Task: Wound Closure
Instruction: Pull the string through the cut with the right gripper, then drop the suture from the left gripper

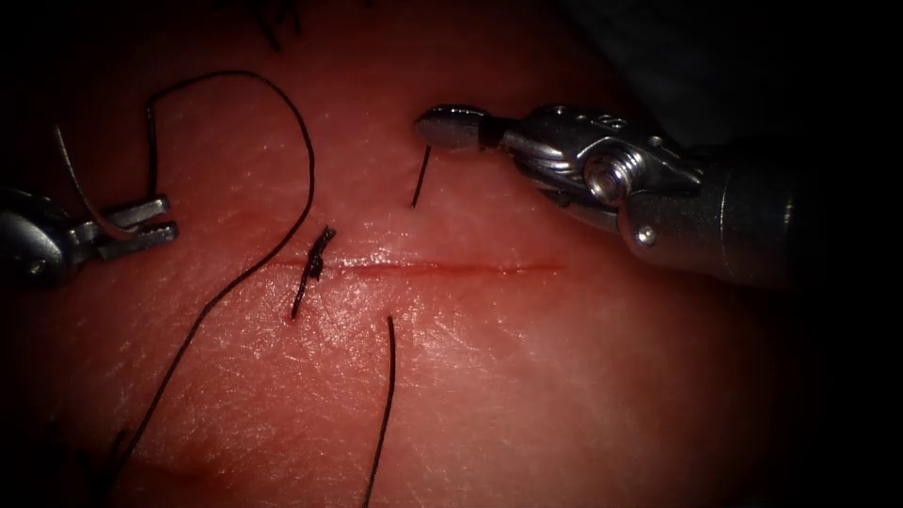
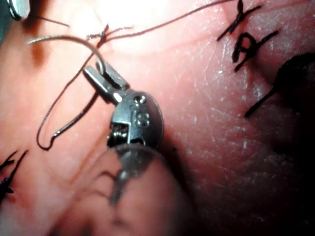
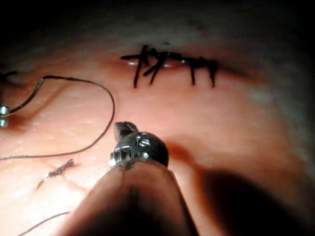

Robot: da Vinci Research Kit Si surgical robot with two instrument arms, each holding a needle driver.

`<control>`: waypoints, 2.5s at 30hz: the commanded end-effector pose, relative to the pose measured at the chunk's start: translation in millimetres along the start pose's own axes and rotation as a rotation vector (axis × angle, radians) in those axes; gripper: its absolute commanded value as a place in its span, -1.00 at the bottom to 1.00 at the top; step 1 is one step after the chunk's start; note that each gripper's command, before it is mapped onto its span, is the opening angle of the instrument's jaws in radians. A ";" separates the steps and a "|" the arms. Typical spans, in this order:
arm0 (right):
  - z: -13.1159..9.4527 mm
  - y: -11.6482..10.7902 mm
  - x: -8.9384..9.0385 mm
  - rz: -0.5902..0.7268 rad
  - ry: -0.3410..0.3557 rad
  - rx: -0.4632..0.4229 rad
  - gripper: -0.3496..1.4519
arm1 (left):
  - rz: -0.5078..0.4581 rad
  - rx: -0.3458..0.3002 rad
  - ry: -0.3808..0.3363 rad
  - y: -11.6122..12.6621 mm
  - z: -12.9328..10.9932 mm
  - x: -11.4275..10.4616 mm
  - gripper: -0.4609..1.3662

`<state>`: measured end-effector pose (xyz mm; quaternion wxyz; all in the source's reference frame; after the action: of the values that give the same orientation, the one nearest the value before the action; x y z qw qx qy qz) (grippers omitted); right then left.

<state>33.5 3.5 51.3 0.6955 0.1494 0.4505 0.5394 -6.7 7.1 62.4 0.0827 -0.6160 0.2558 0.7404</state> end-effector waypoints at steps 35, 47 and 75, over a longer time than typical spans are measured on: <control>0.1 0.1 1.0 -0.087 0.014 -0.011 0.75 | -0.008 -0.005 0.001 -0.2 0.2 -0.1 -0.88; -1.9 0.5 -0.9 -0.105 0.029 0.010 0.59 | 0.001 -0.018 -0.001 -0.6 0.1 0.0 -0.88; -6.2 -3.2 -8.8 -0.156 0.074 0.065 0.51 | 0.109 -0.450 -0.159 -4.9 2.7 -2.3 -0.88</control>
<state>30.4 -7.4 49.6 0.7133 0.1146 0.5020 0.4755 -6.4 13.2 63.8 -0.0738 -0.5437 0.1134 0.8283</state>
